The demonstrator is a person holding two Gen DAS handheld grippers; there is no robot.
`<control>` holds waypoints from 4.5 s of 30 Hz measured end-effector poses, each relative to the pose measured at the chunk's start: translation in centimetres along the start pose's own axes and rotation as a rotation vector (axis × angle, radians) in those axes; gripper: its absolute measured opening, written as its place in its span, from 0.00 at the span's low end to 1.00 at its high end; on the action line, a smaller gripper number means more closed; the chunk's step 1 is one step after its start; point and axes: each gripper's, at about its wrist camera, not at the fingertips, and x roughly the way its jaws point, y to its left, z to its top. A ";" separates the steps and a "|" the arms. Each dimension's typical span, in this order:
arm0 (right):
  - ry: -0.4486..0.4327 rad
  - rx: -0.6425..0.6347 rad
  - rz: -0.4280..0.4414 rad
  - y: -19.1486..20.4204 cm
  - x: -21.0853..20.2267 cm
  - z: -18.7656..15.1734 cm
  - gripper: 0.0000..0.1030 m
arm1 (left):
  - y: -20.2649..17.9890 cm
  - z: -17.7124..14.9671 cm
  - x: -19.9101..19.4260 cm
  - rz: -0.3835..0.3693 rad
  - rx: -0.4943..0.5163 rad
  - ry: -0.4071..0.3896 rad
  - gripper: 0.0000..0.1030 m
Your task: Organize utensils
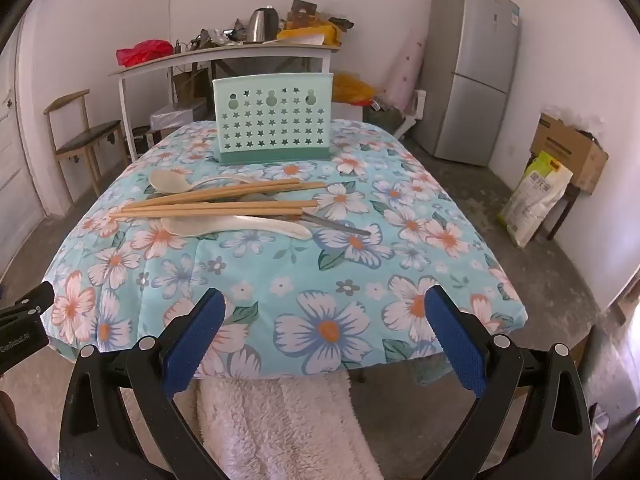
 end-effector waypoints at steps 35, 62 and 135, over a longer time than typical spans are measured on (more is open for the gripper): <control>-0.006 -0.003 -0.003 -0.3 -0.2 0.2 0.92 | 0.4 0.3 0.0 -0.002 -0.008 -0.005 0.94; -0.011 -0.005 -0.005 -0.3 -0.4 0.3 0.92 | 0.7 0.3 0.2 -0.001 -0.010 -0.004 0.94; 0.043 -0.084 0.238 2.8 7.9 1.7 0.92 | -1.5 13.0 8.5 -0.529 -0.017 -0.061 0.93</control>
